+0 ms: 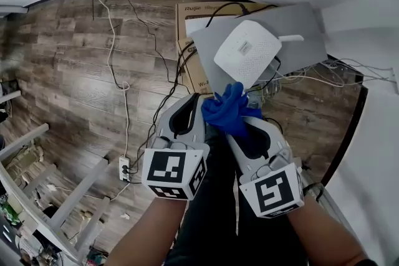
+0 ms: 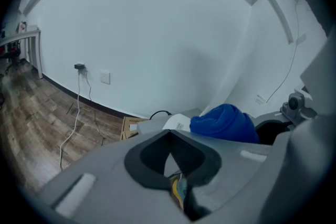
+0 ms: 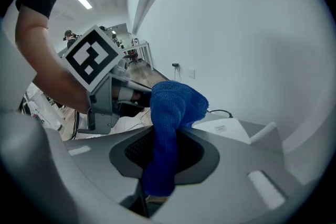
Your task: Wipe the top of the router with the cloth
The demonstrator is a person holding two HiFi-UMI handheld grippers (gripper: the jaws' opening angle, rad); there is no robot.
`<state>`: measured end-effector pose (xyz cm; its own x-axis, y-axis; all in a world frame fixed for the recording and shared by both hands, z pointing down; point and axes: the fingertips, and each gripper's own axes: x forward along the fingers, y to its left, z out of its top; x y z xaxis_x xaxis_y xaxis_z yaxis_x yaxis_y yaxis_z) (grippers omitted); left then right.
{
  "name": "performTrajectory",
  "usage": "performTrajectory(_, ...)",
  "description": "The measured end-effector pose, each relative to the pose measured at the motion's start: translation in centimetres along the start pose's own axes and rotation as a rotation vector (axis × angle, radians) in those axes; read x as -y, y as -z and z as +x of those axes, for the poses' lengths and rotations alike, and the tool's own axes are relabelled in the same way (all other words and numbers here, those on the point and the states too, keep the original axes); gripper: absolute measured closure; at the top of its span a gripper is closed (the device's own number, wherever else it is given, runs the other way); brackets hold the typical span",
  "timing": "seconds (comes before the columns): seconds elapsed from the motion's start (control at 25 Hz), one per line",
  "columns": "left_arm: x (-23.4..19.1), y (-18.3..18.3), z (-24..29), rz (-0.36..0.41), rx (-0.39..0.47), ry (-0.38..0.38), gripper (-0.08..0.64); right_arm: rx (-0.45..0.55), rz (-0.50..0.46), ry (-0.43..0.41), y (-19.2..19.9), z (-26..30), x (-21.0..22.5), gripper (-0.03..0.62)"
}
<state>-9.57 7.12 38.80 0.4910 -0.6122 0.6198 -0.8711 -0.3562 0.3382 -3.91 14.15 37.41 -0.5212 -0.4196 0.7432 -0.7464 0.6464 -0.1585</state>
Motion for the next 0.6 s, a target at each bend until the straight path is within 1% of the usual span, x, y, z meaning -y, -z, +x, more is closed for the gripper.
performTrajectory(0.08, -1.0, 1.6, 0.2, -0.019, -0.022, -0.02, 0.56, -0.03, -0.008, -0.01, 1.8, 1.9, -0.2, 0.479)
performTrajectory(0.2, -1.4, 3.8, 0.8, -0.034, -0.045, -0.023, 0.56, -0.072, -0.093, -0.002, 4.8, 4.7, 0.6, 0.48)
performTrajectory(0.24, -1.4, 4.5, 1.0, -0.041, -0.05, -0.023, 0.56, -0.087, -0.101, -0.003, 5.8, 5.5, 0.9, 0.479)
performTrajectory(0.44, -0.9, 6.8, 2.0, -0.079, -0.066, -0.016, 0.56, -0.169, -0.09, 0.003, 9.8, 9.2, 2.7, 0.479)
performTrajectory(0.6, 0.0, 7.5, 2.8, -0.099, -0.068, -0.004, 0.56, -0.205, -0.098, 0.024, 11.5, 10.4, 3.7, 0.479)
